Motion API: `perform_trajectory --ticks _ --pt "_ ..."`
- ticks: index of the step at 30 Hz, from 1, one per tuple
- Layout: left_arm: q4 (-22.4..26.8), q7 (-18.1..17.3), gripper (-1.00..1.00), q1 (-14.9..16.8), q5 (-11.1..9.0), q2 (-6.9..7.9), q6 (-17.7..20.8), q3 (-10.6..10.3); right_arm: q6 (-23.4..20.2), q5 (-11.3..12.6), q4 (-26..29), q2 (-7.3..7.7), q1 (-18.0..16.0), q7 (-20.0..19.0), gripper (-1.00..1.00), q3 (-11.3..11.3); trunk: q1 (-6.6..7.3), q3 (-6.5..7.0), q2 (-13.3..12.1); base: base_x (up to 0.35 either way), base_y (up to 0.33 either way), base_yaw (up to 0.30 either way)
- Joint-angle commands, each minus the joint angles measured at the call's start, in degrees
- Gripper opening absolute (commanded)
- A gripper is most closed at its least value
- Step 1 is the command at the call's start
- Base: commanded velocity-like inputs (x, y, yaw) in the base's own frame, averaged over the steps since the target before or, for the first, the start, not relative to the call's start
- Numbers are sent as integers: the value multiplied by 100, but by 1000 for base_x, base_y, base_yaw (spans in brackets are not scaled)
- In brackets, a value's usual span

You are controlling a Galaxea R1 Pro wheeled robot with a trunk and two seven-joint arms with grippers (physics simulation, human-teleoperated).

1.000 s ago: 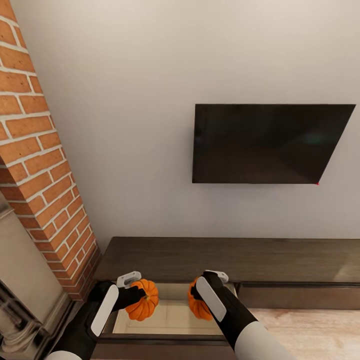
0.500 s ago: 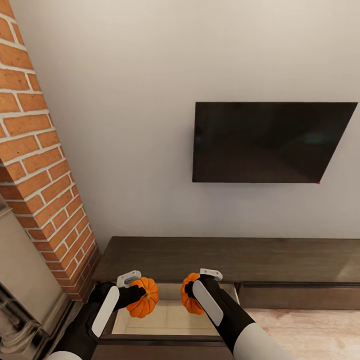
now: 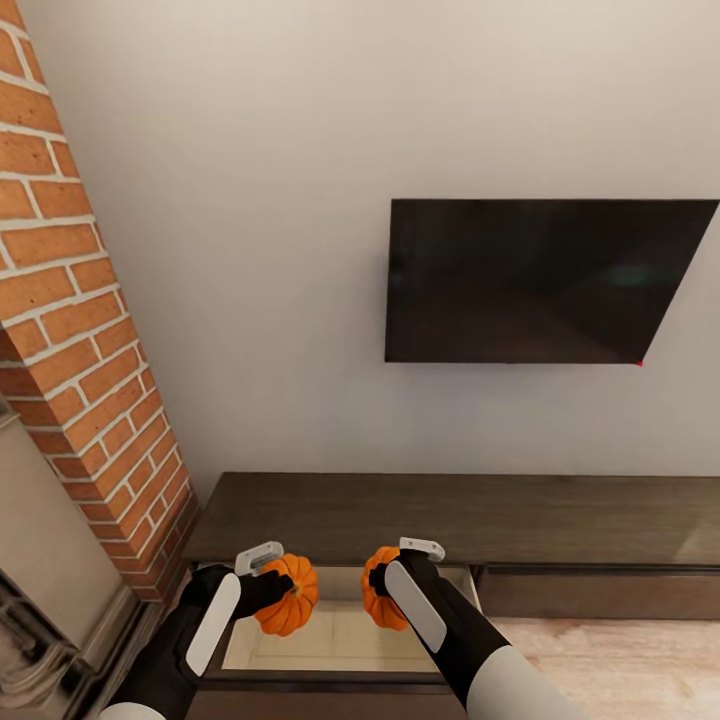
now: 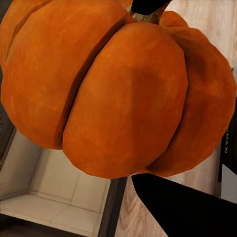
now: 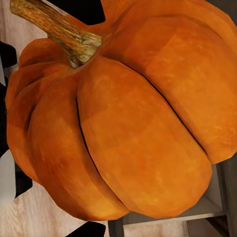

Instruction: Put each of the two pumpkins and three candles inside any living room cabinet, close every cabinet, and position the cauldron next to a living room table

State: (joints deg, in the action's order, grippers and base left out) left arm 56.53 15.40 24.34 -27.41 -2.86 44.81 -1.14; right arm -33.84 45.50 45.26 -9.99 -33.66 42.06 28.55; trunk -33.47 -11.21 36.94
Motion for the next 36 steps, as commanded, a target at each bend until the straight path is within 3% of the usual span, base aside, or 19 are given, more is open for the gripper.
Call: perform_trajectory --ticks 1,5,11,15,36 --pt "-1 -1 -100 0 -1 -1 -9 0 9 0 -6 0 -1 -5 -100 0 -22 -18 42 0 0 0" --pt "-1 0 -100 0 -1 -9 -27 -38 8 2 -8 0 -1 -5 -100 -5 -110 -90 203 0 0 0" --pt "-18 19 -100 0 -11 -11 -218 -461 9 0 -47 0 -1 -5 -100 -22 -242 -198 443 0 0 0" --pt "-104 28 -100 0 -10 -7 -266 -600 9 1 -74 0 -1 -5 -100 -32 -330 -270 604 0 0 0" --pt "-151 26 -100 0 -10 -4 -280 -627 9 -3 -79 0 -1 -5 -100 -43 -791 -647 1446 0 0 0"
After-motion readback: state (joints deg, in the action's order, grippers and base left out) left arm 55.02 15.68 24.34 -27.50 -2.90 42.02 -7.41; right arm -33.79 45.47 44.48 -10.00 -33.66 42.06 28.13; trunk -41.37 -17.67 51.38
